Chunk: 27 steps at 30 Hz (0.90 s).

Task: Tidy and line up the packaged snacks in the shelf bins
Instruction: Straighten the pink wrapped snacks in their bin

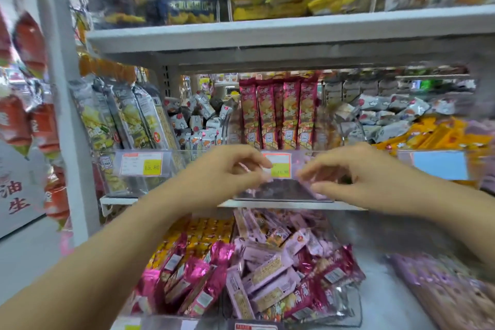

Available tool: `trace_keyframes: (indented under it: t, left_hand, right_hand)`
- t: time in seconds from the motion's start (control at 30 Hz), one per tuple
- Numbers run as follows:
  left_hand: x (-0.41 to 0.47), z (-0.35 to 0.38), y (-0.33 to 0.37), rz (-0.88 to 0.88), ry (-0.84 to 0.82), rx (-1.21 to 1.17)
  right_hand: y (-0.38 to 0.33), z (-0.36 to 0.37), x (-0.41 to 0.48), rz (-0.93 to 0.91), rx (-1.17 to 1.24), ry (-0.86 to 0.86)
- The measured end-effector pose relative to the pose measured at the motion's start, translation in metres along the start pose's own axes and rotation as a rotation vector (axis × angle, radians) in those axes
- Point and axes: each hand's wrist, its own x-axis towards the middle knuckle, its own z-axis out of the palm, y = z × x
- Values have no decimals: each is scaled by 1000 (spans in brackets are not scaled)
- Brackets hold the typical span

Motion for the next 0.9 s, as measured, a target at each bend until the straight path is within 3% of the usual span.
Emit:
trace_keyframes:
  t: [0.17, 0.37, 0.53, 0.7, 0.9]
  left_hand:
    - [49, -11, 31, 92, 60, 66]
    - [118, -18, 29, -43, -232, 180]
    - [164, -6, 4, -191, -449, 166]
    - [194, 16, -18, -370, -642, 193]
    - [215, 40, -27, -331, -806, 366]
  right_hand:
    - [15, -37, 6, 6, -47, 138]
    - [48, -60, 23, 44, -220, 179]
    - [78, -63, 38, 18, -313, 63]
    - [101, -59, 45, -19, -203, 15]
    - [105, -64, 54, -38, -65, 18]
